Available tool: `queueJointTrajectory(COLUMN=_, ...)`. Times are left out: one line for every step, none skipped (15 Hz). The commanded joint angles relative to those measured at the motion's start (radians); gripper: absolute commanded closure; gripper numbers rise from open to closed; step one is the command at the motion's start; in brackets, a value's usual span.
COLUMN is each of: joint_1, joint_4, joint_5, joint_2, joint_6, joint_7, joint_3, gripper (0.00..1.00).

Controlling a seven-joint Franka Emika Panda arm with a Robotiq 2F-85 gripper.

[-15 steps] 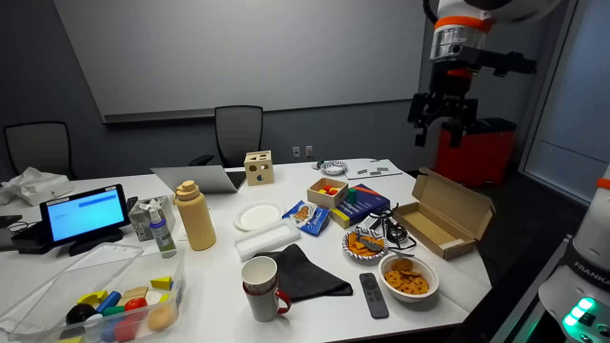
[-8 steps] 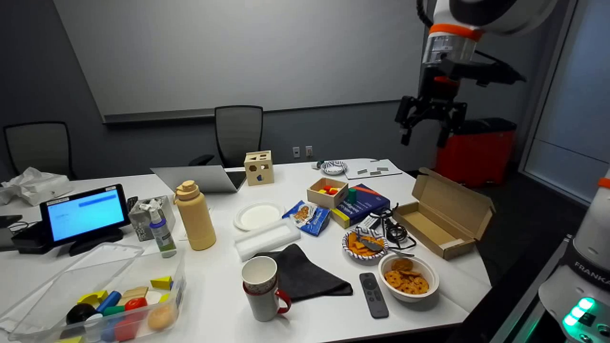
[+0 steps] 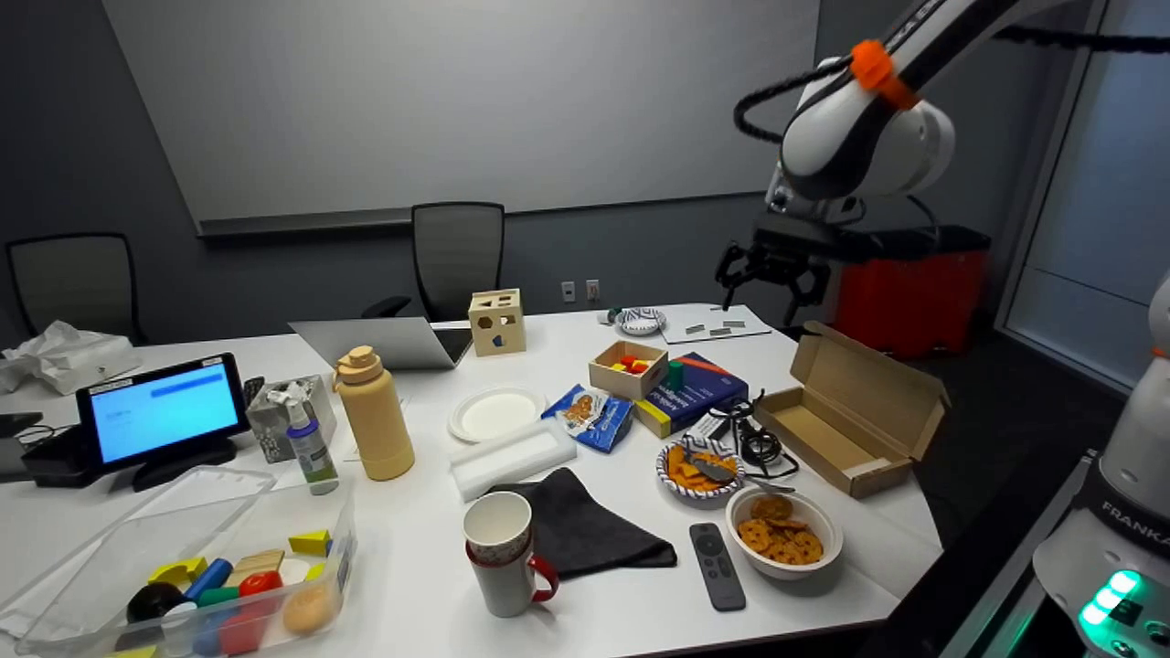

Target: Put the black cable inside the brown box.

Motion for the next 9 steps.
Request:
queueJointTrajectory(joint_1=-0.014, joint_4=0.062, joint_5=-0.009, joint_2=0.262, joint_6=0.219, joint_7=0.164, joint_3=-0.003, gripper=0.00)
queueJointTrajectory(joint_1=-0.015, joint_4=0.079, joint_5=-0.021, joint_2=0.330, joint_6=0.275, joint_7=0.213, joint_3=-0.011, gripper=0.00)
queueJointTrajectory(joint_1=-0.017, joint_4=0.106, joint_5=-0.046, joint_2=0.396, joint_6=0.312, joint_7=0.270, joint_3=-0.024, gripper=0.00)
queueJointTrajectory(joint_1=-0.009, joint_4=0.133, joint_5=-0.075, joint_2=0.461, joint_6=0.348, joint_7=0.326, joint_3=-0.049, gripper=0.00)
queueJointTrajectory(joint_1=-0.032, joint_4=0.165, joint_5=-0.087, joint_2=0.524, joint_6=0.367, joint_7=0.361, joint_3=-0.034, gripper=0.00)
queueJointTrajectory(joint_1=-0.010, joint_4=0.200, joint_5=-0.113, joint_2=0.587, joint_6=0.389, joint_7=0.404, joint_3=-0.070, gripper=0.00)
queueJointTrajectory(joint_1=0.018, joint_4=0.246, joint_5=-0.140, joint_2=0.650, joint_6=0.399, joint_7=0.441, joint_3=-0.115, gripper=0.00)
queueJointTrajectory(joint_1=0.047, joint_4=0.297, joint_5=-0.145, joint_2=0.711, joint_6=0.402, joint_7=0.466, joint_3=-0.151, gripper=0.00)
queueJointTrajectory(joint_1=0.104, joint_4=0.349, joint_5=-0.075, joint_2=0.773, joint_6=0.398, joint_7=0.435, joint_3=-0.197, gripper=0.00)
